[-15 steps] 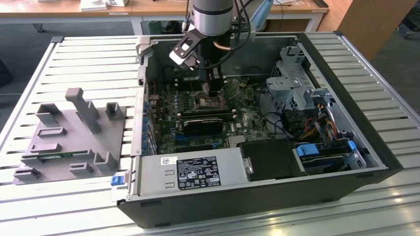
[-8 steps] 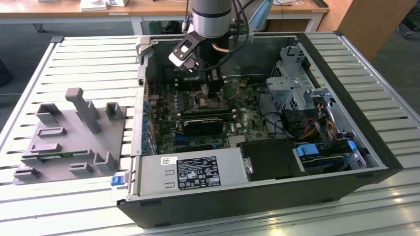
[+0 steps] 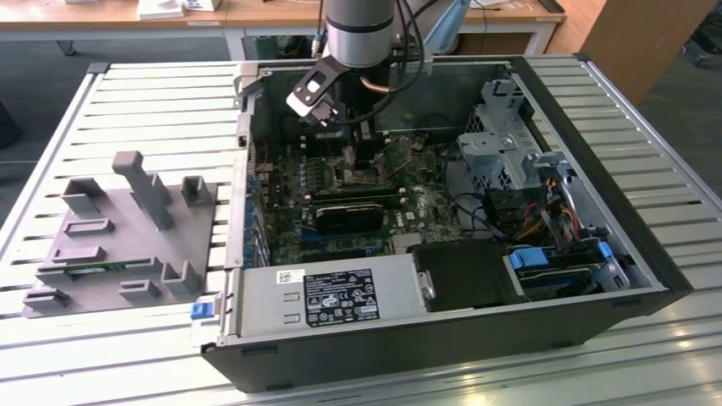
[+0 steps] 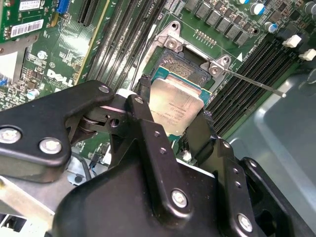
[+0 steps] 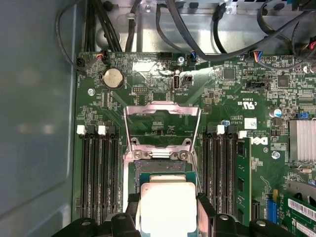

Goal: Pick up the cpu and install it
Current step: 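Place the cpu into insertion slot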

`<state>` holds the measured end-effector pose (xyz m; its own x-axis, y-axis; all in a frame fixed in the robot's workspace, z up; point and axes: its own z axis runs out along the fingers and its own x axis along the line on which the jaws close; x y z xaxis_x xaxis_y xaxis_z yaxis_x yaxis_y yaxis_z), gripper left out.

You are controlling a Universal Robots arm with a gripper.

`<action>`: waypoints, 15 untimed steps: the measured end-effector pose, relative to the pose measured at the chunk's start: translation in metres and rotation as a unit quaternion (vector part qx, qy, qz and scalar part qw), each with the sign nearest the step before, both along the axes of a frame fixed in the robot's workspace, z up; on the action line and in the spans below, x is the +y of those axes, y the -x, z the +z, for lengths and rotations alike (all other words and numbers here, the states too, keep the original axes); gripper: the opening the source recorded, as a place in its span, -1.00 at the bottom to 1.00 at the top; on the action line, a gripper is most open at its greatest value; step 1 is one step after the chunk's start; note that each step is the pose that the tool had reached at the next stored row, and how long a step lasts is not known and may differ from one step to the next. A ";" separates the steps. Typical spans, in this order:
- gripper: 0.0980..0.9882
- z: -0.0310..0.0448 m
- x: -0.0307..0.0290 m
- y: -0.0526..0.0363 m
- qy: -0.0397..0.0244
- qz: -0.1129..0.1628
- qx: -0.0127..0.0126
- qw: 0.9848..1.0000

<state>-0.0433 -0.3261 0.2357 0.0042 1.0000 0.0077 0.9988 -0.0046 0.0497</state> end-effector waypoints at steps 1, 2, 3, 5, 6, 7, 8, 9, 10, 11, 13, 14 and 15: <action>0.00 -0.0002 0.0000 0.0000 0.000 0.000 0.000 1.000; 0.00 -0.0005 0.0000 0.0001 0.000 0.000 0.000 1.000; 0.00 -0.0007 0.0000 0.0001 0.000 0.000 0.000 1.000; 0.00 -0.0013 0.0000 0.0001 0.000 0.000 0.000 1.000; 0.00 -0.0016 0.0001 0.0003 0.000 0.000 0.000 1.000; 0.00 -0.0021 0.0001 0.0004 0.000 0.000 0.000 1.000; 0.00 -0.0027 0.0001 0.0006 0.000 0.000 0.000 1.000; 0.00 -0.0034 0.0002 0.0010 0.000 0.000 0.000 1.000; 0.00 -0.0042 0.0003 0.0013 0.000 0.000 0.000 1.000; 0.00 -0.0051 0.0004 0.0014 0.000 0.000 0.000 1.000; 0.00 -0.0066 0.0008 0.0016 0.000 0.000 0.000 1.000; 0.00 -0.0073 0.0011 0.0015 0.000 0.000 0.000 1.000; 0.00 -0.0079 0.0012 0.0015 0.000 0.000 0.000 1.000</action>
